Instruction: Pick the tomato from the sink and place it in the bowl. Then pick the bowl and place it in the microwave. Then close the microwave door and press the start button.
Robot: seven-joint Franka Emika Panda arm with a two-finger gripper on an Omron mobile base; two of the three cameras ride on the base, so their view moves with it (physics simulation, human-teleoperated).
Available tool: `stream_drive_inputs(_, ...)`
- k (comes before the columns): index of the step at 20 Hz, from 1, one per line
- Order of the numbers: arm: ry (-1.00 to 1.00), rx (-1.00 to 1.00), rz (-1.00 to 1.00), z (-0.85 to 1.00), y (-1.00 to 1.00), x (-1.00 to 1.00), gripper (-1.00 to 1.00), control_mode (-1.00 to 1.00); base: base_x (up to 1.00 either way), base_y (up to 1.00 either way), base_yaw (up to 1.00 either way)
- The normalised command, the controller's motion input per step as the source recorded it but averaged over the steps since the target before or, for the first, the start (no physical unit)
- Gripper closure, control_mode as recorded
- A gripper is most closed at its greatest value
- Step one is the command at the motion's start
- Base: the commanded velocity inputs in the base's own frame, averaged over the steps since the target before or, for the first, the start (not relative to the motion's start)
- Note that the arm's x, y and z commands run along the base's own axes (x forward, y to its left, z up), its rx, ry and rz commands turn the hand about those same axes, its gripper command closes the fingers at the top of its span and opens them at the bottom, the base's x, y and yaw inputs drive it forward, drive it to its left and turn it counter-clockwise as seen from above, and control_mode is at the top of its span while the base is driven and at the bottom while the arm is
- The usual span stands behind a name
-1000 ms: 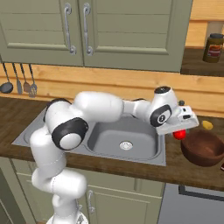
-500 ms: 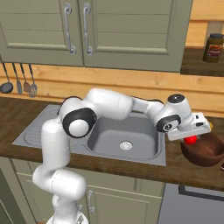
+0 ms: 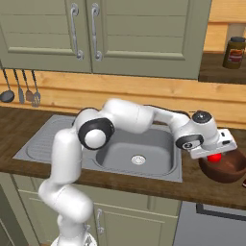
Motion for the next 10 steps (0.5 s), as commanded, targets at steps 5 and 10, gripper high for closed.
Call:
stream_drive_inputs(5,0.00,0.00,0.00,-0.03,0.00,0.26,-1.00,-1.00,0.00,0.00,0.00)
stream_drive_inputs(10,0.01,-0.01,0.04,0.03,0.40,-0.06,-1.00,-1.00,0.00,0.00,0.00)
